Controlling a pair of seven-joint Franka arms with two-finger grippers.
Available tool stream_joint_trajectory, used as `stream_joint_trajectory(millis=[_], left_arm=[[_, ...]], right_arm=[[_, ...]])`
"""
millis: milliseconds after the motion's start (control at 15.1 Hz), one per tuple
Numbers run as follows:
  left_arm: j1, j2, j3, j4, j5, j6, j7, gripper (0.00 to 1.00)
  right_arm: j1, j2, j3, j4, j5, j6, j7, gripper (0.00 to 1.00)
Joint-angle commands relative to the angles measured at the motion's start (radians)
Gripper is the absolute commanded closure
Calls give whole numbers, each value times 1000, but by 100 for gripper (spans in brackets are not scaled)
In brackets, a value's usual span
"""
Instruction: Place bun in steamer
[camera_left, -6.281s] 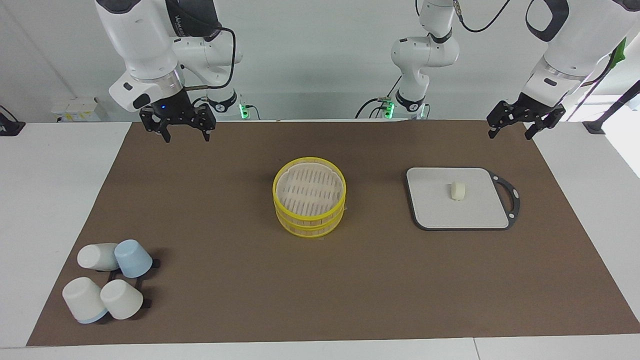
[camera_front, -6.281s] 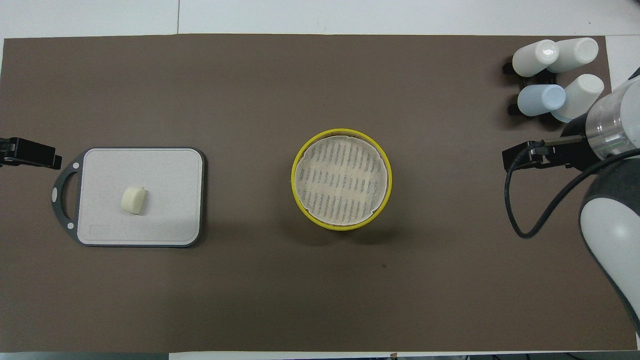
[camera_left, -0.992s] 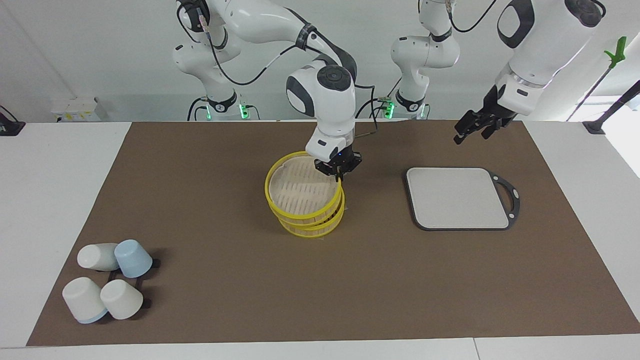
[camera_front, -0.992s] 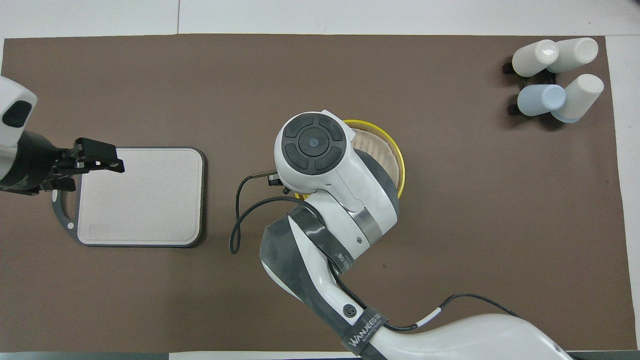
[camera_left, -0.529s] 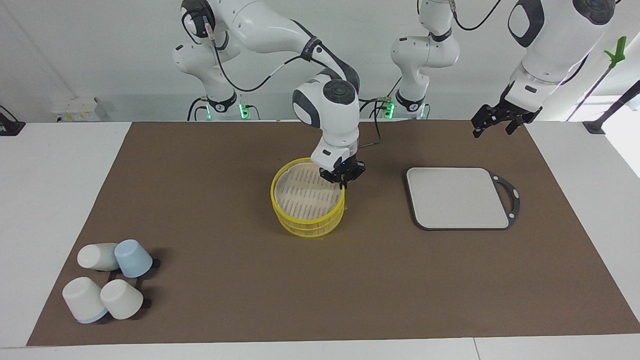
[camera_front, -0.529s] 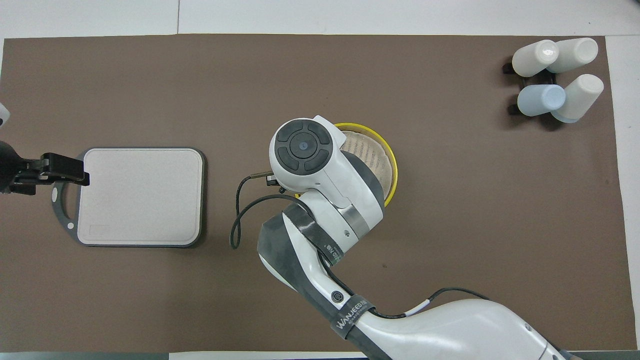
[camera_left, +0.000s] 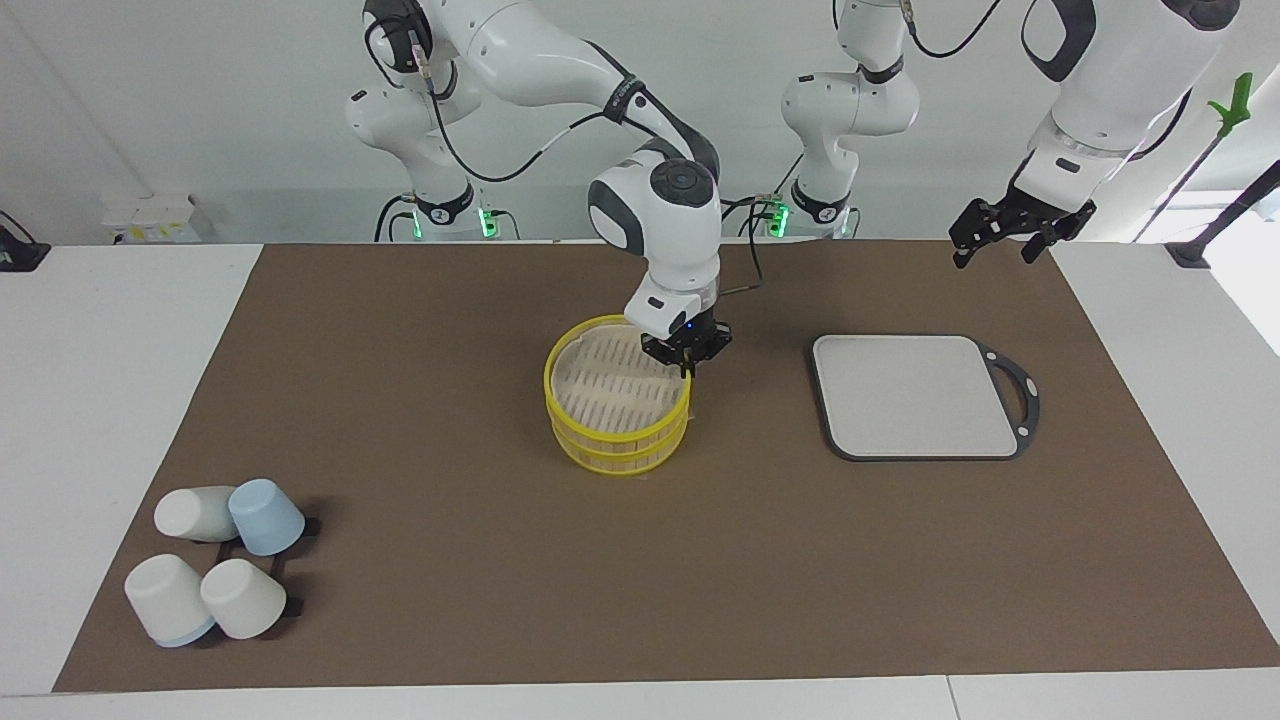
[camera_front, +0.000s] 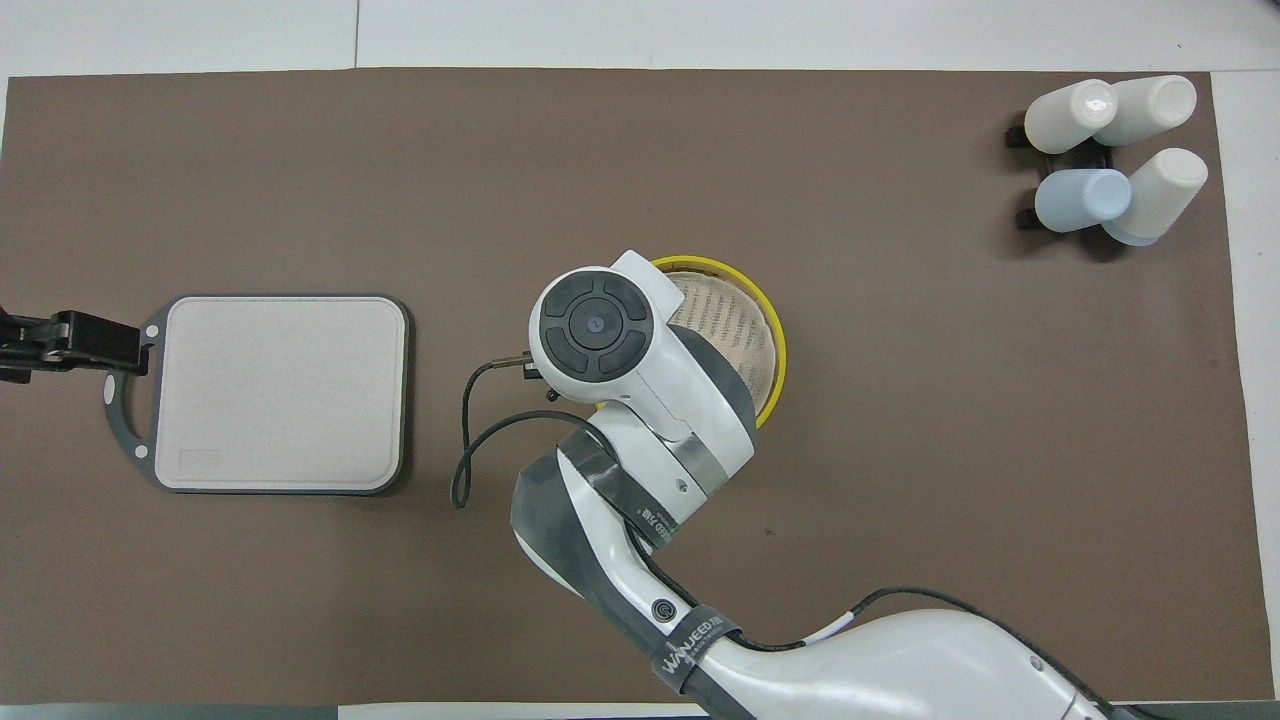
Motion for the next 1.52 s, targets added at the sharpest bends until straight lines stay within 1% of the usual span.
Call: stream_joint_trajectory(millis=[0,66,264,331,463,595,661,727,860,926,992,1058,1124,1190,1322,1455], left_arm=[[1,44,0,77,-18,-58,17,0],[0,45,0,78,-18,-61,17,0],[-5,47,1,78,-21,-61,19,0],[-5,47,1,78,-27,-60,19,0],[3,46,4,77,-65,-50,19,0],[4,46,9,77,-68,-49,20,0],[4,44,9,77,-68,-49,19,0],[4,44,9,77,-67,-49,19,0],[6,44,9,77,-65,-47,19,0],[6,44,9,77,-61,-44,19,0],[6,44,9,77,-59,-44,19,0],[6,44,9,77,-59,-44,19,0],[6,44,9,75,-57,-43,19,0],[6,44,9,75,-57,-44,19,0],[4,44,8,75,-57,-44,19,0],[4,45,6,75,-54,-37,20,0]], right_arm=[[-18,-22,3,-43,-5,22,18,5],[-17,-20,3,-37,-5,22,20,0],[-20,-22,0,26,-6,-5,23,0],[-28,-34,-11,38,-8,-33,11,0],[-107,-101,-23,37,-6,-91,-41,0],[-197,-191,-28,37,8,-219,-101,0],[-263,-231,-28,37,9,-282,-148,0],[-323,-273,-28,31,9,-374,-229,0],[-385,-349,-31,23,6,-546,-361,0],[-417,-386,-29,6,6,-609,-397,0],[-445,-422,-29,-20,6,-639,-426,0],[-474,-445,-29,-35,6,-643,-455,0],[-500,-447,-29,-34,8,-643,-503,0],[-505,-445,-34,-35,9,-624,-550,0],[-499,-442,-55,-37,8,-569,-560,0],[-494,-445,-57,-40,0,-570,-558,0]])
